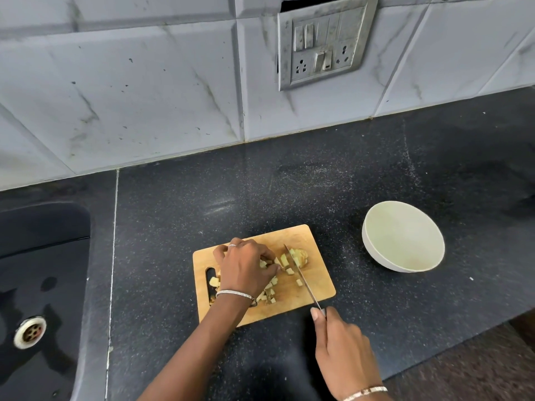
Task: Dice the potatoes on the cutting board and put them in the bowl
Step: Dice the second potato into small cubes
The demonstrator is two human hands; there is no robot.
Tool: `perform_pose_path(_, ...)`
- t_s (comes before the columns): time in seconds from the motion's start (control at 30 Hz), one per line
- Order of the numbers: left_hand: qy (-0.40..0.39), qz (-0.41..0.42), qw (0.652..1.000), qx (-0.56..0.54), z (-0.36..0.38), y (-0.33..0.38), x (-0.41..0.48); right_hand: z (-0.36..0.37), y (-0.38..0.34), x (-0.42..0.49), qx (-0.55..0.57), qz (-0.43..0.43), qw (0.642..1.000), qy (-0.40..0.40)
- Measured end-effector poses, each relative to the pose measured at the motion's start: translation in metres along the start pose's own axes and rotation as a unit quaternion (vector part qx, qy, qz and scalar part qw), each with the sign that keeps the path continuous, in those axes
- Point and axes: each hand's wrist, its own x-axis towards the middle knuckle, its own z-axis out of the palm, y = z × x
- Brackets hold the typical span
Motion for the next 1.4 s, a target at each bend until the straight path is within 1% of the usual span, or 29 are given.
perform_pose_path(0.13, 0.021, -0.004, 1.0, -0.015, -0.005, 0.001, -0.001, 0.005, 0.005, 0.01, -0.016, -0.003, 1.0, 0.01)
perform_pose_path(0.23, 0.015, -0.01, 1.0, -0.02, -0.008, 0.0, -0.002, 0.009, 0.007, 0.01, -0.014, -0.01, 1.0, -0.007)
perform_pose_path(0.33, 0.007, 0.001, 1.0, -0.024, -0.011, -0.001, -0.004, 0.012, 0.003, 0.005, 0.004, -0.035, 0.999, -0.037)
perform_pose_path(0.4, -0.005, 0.028, 0.999, -0.019, -0.014, -0.003, -0.005, 0.014, 0.0, 0.001, 0.013, -0.056, 0.997, -0.043)
perform_pose_path(0.57, -0.077, 0.148, 0.986, 0.03, -0.022, -0.005, -0.007, 0.007, -0.002, 0.0, 0.013, -0.066, 0.998, -0.01)
perform_pose_path(0.63, -0.095, 0.172, 0.979, 0.048, -0.023, -0.004, -0.007, 0.0, -0.002, -0.001, 0.004, -0.08, 0.997, 0.0)
perform_pose_path(0.73, -0.086, 0.186, 0.976, 0.076, -0.023, -0.005, -0.005, -0.012, -0.001, -0.002, -0.013, -0.095, 0.995, 0.01)
perform_pose_path(0.83, -0.069, 0.181, 0.976, 0.098, -0.023, -0.012, -0.003, -0.022, 0.009, -0.004, -0.021, -0.102, 0.994, 0.011)
perform_pose_path(0.97, -0.044, 0.172, 0.977, 0.117, -0.02, -0.023, -0.001, -0.032, 0.031, -0.01, -0.023, -0.081, 0.996, 0.009)
perform_pose_path(1.17, 0.021, 0.149, 0.988, 0.018, -0.014, -0.009, -0.001, -0.029, 0.06, -0.005, 0.057, -0.028, 0.997, 0.052)
perform_pose_path(1.23, 0.02, 0.145, 0.989, 0.002, -0.007, 0.002, 0.0, -0.024, 0.063, -0.002, 0.088, -0.014, 0.994, 0.059)
perform_pose_path(1.33, -0.003, 0.14, 0.989, -0.053, 0.006, 0.017, 0.003, -0.024, 0.052, 0.0, 0.135, 0.004, 0.989, 0.056)
perform_pose_path(1.4, -0.021, 0.139, 0.989, -0.053, 0.015, 0.025, 0.005, -0.024, 0.046, 0.0, 0.176, 0.018, 0.983, 0.049)
